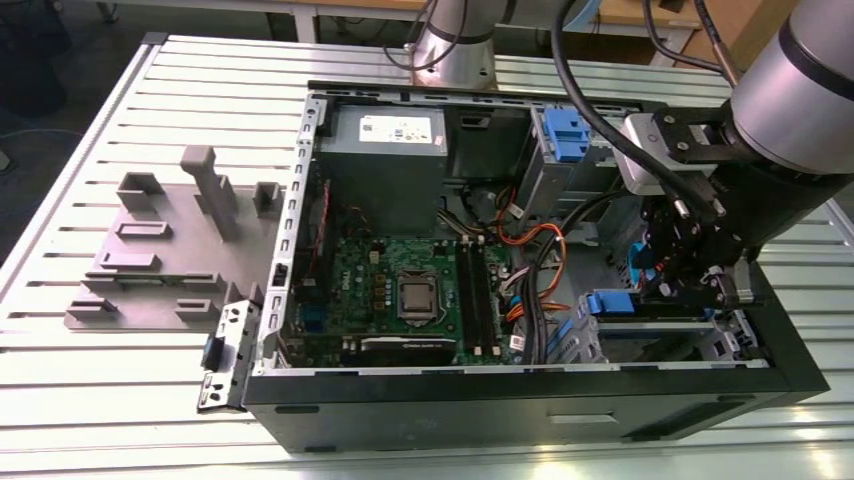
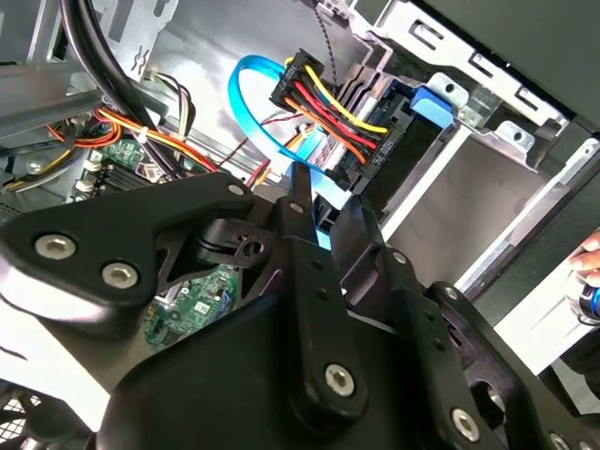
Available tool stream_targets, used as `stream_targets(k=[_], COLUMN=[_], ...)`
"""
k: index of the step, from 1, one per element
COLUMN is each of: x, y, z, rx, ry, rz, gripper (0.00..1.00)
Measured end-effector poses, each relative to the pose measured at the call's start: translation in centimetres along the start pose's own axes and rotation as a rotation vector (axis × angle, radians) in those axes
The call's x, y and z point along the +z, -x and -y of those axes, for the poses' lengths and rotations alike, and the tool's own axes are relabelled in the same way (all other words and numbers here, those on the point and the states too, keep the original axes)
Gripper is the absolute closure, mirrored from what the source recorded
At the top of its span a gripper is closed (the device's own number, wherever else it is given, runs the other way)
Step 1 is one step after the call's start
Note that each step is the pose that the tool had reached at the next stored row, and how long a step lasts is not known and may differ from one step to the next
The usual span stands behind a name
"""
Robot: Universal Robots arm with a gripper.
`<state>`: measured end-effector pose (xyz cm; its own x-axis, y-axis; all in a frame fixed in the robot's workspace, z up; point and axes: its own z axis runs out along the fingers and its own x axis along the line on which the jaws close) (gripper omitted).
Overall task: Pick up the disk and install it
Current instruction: 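Insert the second disk wire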
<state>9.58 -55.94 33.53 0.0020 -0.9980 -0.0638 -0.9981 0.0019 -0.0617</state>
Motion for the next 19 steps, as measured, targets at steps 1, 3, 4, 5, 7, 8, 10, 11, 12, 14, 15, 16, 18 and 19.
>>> stream_targets(k=[1,3,4,5,7,8,10,11,12,14,15,16,18,19], x=[0.0,0.0,0.0,0.0,0.0,0.0,0.0,0.0,0.0,0.0,0.0,0.0,0.0,0.0], y=[0.0,0.0,0.0,0.0,0.0,0.0,0.0,0.0,0.0,0.0,0.0,0.0,0.0,0.0], z=[0.0,0.0,0.0,0.0,0.0,0.0,0.0,0.0,0.0,0.0,0.0,0.0,0.0,0.0], rx=[0.0,0.0,0.0,0.0,0.0,0.0,0.0,0.0,0.0,0.0,0.0,0.0,0.0,0.0], ry=[0.0,0.0,0.0,0.0,0.0,0.0,0.0,0.0,0.0,0.0,0.0,0.0,0.0,0.0], rz=[-0.0003,-0.0008,-0.0011,-0.0014,-0.0019,-0.0022,-0.0028,-0.003,-0.0033,-0.0038,-0.0042,-0.0044,-0.005,-0.0052], gripper=[0.64,0.64,0.64,0.64,0.72,0.72,0.79,0.79,0.79,0.8,0.84,0.84,0.84,0.84])
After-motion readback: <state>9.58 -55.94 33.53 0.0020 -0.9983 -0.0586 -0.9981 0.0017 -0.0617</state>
